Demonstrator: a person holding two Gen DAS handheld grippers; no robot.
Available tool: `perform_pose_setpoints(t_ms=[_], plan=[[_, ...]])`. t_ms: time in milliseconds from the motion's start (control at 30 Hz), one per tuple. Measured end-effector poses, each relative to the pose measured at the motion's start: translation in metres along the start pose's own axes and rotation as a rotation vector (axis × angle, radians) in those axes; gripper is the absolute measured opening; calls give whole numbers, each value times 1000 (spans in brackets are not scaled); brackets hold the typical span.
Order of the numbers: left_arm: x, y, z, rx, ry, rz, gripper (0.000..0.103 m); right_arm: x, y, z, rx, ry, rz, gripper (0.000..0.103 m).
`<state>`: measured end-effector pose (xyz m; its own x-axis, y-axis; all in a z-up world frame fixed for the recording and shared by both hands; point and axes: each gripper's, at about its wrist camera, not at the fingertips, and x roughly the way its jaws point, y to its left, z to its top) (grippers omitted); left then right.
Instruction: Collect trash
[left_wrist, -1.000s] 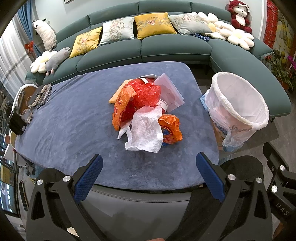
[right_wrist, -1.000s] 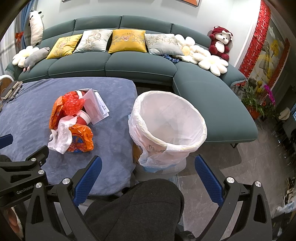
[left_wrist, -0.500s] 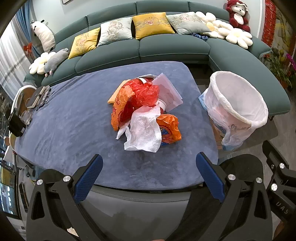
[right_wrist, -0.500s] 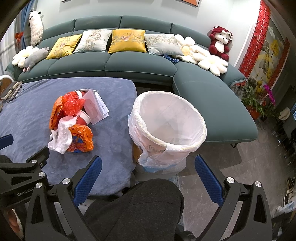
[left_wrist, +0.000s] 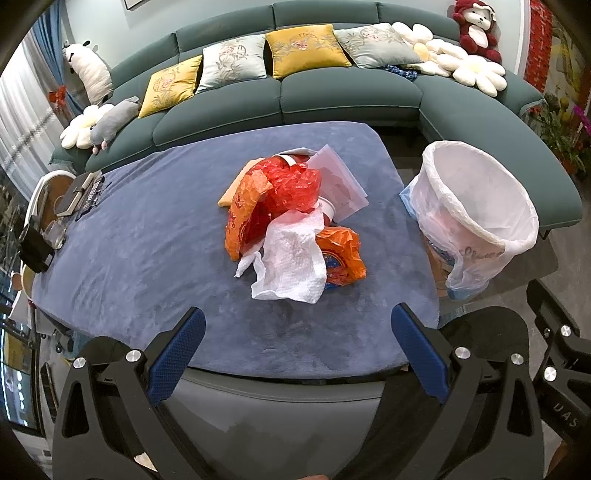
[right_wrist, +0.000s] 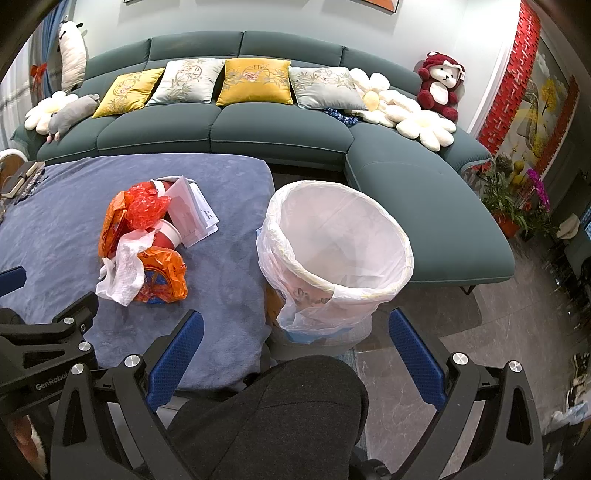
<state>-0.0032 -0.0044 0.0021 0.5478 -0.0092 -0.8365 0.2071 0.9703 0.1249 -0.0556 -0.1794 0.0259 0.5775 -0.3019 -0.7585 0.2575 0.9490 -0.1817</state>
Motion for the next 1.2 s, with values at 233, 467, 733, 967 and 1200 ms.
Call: perform_pose_setpoints(t_ms=[233,467,733,967,1200], plan=[[-3,1,0,-11,-25,-19,96,0,0,0,1,0,0,96],[-4,0,-2,11,-56,-17,96,0,0,-1,1,0,-2,96],[7,9,-2,-15,-62,-41,96,2,0,11,12,-5,-13,96],[26,28,13,-40,-74,-88,96,18,12,21,19,-23,-18,96],[52,56,31,-58,-105,-75,96,39,31,34,8,-11,6,96]])
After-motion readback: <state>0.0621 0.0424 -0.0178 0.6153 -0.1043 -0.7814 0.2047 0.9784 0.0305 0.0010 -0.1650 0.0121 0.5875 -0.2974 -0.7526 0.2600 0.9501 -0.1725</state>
